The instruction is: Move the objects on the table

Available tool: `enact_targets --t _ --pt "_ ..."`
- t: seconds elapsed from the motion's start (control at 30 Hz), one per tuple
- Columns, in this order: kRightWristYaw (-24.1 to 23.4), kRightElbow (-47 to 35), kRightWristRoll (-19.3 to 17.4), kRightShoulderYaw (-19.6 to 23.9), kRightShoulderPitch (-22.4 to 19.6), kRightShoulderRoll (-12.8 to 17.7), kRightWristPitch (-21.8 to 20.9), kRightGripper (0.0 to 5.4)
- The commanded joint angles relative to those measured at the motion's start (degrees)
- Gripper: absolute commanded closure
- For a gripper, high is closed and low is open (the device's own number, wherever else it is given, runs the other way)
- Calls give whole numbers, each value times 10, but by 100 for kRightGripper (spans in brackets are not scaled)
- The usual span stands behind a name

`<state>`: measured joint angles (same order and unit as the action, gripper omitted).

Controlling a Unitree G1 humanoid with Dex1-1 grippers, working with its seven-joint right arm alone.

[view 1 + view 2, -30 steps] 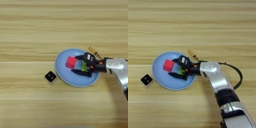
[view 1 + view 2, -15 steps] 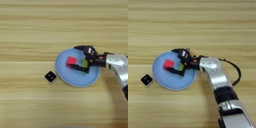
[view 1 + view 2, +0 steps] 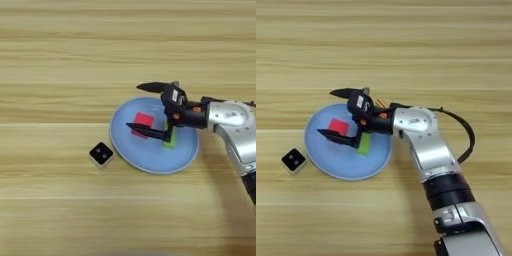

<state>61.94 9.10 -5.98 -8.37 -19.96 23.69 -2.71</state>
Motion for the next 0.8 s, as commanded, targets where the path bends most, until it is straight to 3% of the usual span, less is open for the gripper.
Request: enact_targets --t 0.03,0.43,0.8 --pt "-11 -63 -12 -6 -23 3 14 5" --pt "7 -103 -2 -49 -18 4 50 5" --pt "-9 -153 16 -107 22 -15 103 5"
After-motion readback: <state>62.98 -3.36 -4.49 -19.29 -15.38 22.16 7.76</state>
